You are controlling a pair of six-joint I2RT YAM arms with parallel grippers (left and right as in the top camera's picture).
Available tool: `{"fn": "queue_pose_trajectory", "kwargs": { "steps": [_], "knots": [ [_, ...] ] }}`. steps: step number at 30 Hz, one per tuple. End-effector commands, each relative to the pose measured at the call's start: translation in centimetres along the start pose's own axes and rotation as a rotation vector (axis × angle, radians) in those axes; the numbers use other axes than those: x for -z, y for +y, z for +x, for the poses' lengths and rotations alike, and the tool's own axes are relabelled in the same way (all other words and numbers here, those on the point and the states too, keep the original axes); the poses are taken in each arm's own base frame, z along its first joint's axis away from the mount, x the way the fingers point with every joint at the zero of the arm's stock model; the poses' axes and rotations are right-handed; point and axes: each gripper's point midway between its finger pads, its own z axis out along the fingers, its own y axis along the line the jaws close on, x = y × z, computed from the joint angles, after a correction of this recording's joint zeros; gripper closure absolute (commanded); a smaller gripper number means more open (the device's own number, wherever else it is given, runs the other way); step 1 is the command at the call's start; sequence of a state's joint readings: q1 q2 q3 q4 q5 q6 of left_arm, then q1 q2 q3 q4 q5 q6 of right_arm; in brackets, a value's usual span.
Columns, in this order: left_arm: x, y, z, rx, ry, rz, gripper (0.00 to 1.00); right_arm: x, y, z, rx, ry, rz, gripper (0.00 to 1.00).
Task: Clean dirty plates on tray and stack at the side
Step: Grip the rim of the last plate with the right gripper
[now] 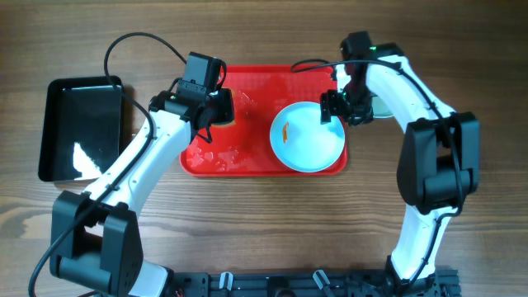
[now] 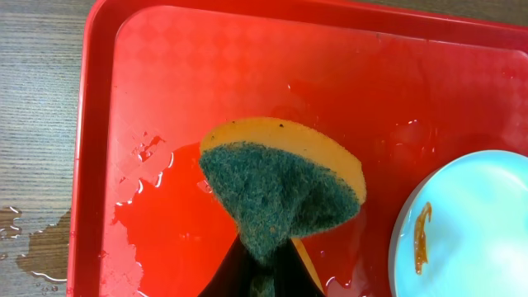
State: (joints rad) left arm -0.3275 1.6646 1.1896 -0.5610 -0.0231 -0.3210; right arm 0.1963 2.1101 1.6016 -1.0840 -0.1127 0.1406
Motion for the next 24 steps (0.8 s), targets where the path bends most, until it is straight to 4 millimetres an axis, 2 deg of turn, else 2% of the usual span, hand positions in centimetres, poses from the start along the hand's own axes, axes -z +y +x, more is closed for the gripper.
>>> {"fn": "queue_pose_trajectory", "kwargs": {
  "steps": [1, 4, 7, 10, 13, 21, 24],
  "knots": [
    [-0.1, -0.4, -0.1, 0.009, 0.005, 0.016, 0.96, 0.7, -1.2, 0.0, 0.034, -0.025, 0.118, 0.47],
    [-0.1, -0.4, 0.0, 0.009, 0.005, 0.016, 0.96, 0.6, -0.6, 0.4, 0.036, -0.012, 0.102, 0.56],
    [-0.1, -0.3, 0.1, 0.008, 0.011, 0.013, 0.96, 0.3, 0.0, 0.9, 0.035, 0.007, 0.062, 0.57],
    [-0.1, -0.3, 0.2, 0.008, 0.015, 0.011, 0.96, -0.7, -0.2, 1.5, 0.034, 0.023, 0.065, 0.61],
    [-0.1, -0.3, 0.2, 0.008, 0.013, 0.012, 0.96, -1.5, -0.4, 2.4, 0.033, 0.049, 0.069, 0.75],
    [-0.1, -0.4, -0.1, 0.008, 0.004, 0.016, 0.96, -1.6, -0.2, 2.7, 0.033, 0.055, 0.074, 0.81],
    [-0.1, -0.4, -0.1, 0.008, 0.004, 0.016, 0.96, -1.3, -1.5, 2.6, -0.028, 0.049, 0.151, 0.82]
  ]
}}
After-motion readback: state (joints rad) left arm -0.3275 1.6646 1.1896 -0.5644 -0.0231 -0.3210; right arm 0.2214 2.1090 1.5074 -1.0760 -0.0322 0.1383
